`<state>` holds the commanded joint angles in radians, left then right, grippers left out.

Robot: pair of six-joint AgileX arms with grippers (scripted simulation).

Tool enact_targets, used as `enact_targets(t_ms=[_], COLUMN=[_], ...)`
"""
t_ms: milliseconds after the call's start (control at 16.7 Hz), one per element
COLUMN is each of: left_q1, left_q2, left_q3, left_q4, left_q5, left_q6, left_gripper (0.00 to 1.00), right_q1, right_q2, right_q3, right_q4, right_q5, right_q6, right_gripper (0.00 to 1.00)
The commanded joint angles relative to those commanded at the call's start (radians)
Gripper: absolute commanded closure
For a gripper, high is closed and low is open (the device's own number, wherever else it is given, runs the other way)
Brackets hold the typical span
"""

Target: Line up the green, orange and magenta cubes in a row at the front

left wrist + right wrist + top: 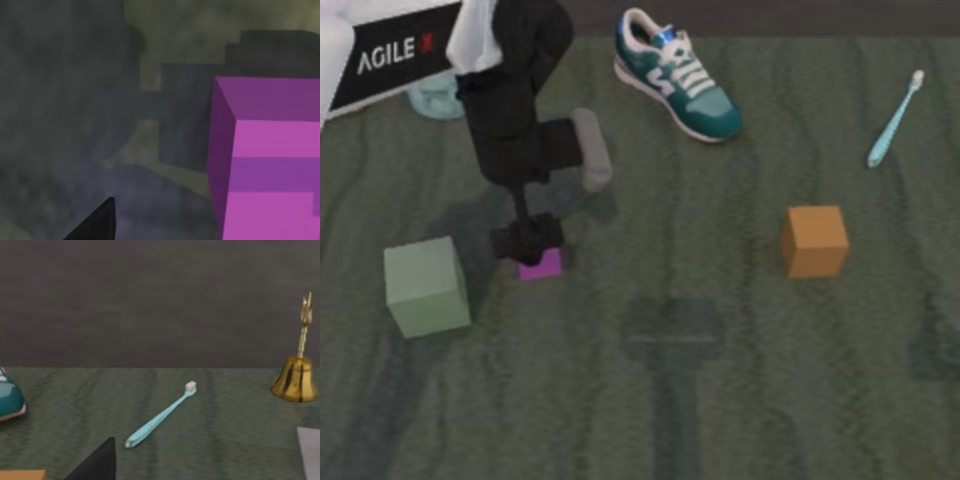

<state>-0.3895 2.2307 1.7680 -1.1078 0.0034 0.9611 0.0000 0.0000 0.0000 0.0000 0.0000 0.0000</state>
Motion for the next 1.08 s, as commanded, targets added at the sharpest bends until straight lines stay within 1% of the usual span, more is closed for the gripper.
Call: enact_targets(t_ms=[240,540,1080], left_q1=[0.0,0.0,0.0], left_q2=[0.05,0.062,0.062], left_q3=[-0.104,-0.125,-0.125], left_q4=[0.161,0.187,0.187], left_q5=[0.0,0.001,0.001], left_q6=[0.0,0.001,0.001], left_gripper=[0.0,0.0,0.68], right_q1=[0.0,0.0,0.0], right_q2=[0.0,0.0,0.0], right_q3=[0.0,0.0,0.0], right_q4=[0.0,0.0,0.0], right_q5=[0.0,0.0,0.0], right_q6=[0.0,0.0,0.0], right_gripper=[0.0,0.0,0.0])
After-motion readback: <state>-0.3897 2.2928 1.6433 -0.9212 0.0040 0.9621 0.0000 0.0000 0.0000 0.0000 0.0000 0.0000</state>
